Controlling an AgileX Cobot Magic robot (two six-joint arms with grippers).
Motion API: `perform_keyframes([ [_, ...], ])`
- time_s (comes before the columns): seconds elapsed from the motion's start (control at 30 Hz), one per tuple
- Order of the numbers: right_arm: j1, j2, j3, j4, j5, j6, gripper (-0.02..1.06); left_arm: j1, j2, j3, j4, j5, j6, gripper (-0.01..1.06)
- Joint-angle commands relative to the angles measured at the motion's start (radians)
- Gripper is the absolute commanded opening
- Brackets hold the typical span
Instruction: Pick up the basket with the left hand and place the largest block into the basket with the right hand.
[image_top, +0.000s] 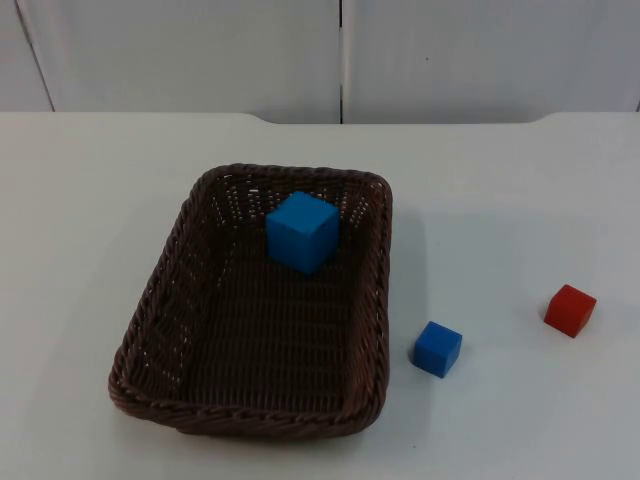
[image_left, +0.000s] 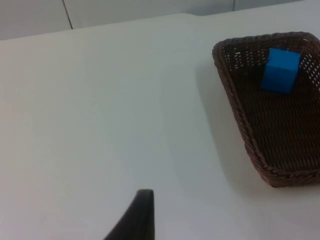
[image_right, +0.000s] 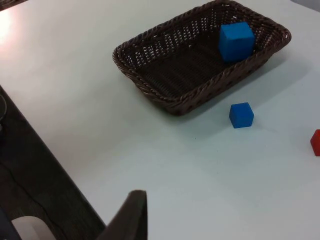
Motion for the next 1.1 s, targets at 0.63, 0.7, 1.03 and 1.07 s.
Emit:
perform_keyframes([
  [0.63,-0.003,-0.003,0.001,0.002,-0.012,0.003,1.05,0.000,-0.004,0.005,0.007,0.004,-0.006,1.05],
  [0.7,-0.003,-0.003,0.001,0.000,-0.012,0.003,1.05,0.003,-0.004,0.005,0.007,0.004,-0.006,1.05],
  [1.03,-0.003,-0.003,0.001,0.000,-0.012,0.003,1.05,0.089,-0.004,0.005,0.009,0.004,-0.006,1.05],
  [1.07,-0.003,-0.003,0.001,0.000,-0.012,0.003,1.05,0.089,-0.004,0.005,0.009,0.004,-0.006,1.05],
])
